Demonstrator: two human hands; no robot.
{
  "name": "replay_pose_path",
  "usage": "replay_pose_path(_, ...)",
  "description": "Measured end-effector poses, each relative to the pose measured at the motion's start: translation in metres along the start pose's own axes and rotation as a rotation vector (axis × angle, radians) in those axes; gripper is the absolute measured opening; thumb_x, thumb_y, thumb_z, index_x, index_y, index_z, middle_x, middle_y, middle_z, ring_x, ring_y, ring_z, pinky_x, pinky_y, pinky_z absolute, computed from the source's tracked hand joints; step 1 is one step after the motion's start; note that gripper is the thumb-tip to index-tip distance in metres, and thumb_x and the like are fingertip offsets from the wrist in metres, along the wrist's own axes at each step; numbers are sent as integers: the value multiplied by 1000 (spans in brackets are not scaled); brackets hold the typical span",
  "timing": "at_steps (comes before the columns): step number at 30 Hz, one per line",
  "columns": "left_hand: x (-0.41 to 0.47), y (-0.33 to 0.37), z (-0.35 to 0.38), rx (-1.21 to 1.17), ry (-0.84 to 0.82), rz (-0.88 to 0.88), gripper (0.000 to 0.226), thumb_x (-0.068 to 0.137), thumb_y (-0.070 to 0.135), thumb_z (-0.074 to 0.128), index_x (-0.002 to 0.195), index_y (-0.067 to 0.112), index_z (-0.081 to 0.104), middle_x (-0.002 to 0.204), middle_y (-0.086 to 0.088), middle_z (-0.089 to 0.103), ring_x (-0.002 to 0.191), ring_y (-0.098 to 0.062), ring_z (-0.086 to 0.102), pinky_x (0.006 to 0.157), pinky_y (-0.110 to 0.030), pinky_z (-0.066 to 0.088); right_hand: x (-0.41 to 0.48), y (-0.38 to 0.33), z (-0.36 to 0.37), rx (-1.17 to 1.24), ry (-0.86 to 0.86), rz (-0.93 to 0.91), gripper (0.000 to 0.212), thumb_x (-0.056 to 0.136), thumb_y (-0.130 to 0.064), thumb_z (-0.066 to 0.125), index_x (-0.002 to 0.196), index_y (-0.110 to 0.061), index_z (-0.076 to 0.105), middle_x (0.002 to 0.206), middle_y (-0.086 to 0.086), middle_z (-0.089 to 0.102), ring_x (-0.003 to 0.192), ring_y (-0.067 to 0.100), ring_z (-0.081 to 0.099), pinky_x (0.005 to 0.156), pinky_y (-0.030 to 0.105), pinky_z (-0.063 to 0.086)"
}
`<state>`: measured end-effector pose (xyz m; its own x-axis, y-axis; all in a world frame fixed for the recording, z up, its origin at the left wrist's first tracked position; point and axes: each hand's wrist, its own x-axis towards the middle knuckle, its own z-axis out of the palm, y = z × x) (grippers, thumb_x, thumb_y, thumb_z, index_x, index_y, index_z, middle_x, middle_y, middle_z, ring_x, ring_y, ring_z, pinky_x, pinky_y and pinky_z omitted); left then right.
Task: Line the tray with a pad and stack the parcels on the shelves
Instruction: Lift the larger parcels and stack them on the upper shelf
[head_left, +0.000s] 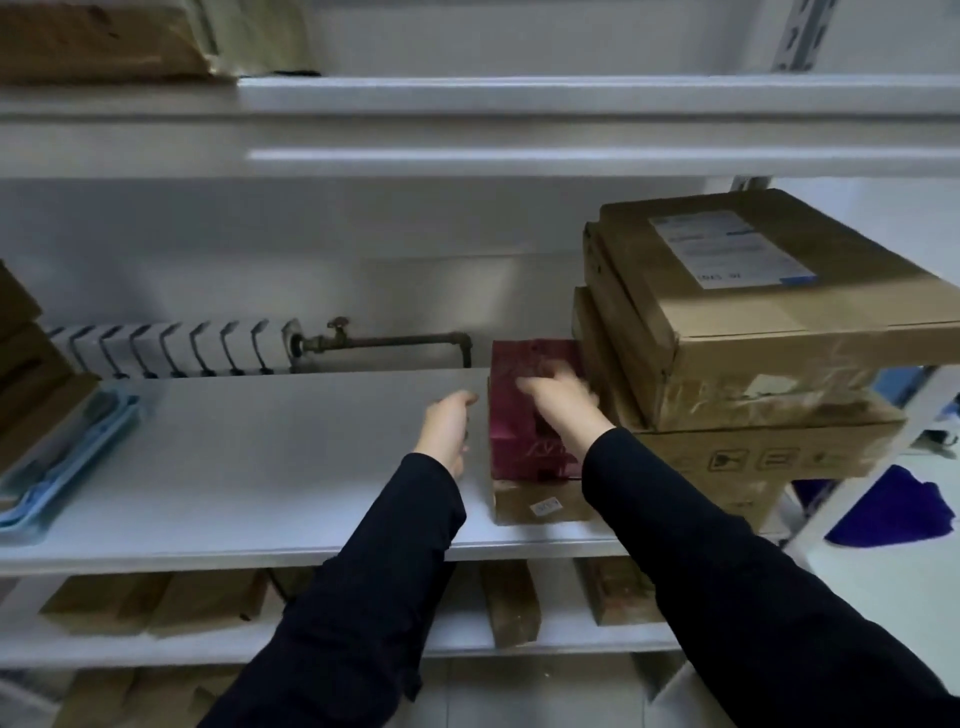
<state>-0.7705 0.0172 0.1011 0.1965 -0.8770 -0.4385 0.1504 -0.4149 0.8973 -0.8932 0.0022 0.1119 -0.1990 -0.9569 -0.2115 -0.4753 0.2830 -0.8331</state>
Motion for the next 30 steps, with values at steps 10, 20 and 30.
replay_pose_path(10,8,-24,27,130,-150,-169,64,94,52,42,144,12,34,150,-12,33,137,-30,32,112,-41,29,7,15,9,-257,-157,-29,64,92,-47,47,149,-23,28,157,12,23,146,33,9,117,49,5)
replay_pose_path(20,25,-37,5,-228,-105,-217,17,87,28,62,84,13,55,72,-5,62,66,-16,60,65,-27,50,10,19,7,-304,-43,-170,43,92,-36,49,132,-23,52,137,5,53,130,29,42,109,41,30)
replay_pose_path(30,35,-44,-26,-355,-118,-121,25,83,33,63,100,17,55,93,-7,59,94,-24,58,94,-42,45,27,29,23,204,-19,195,96,77,-79,28,151,-17,19,154,11,27,143,32,21,116,52,17)
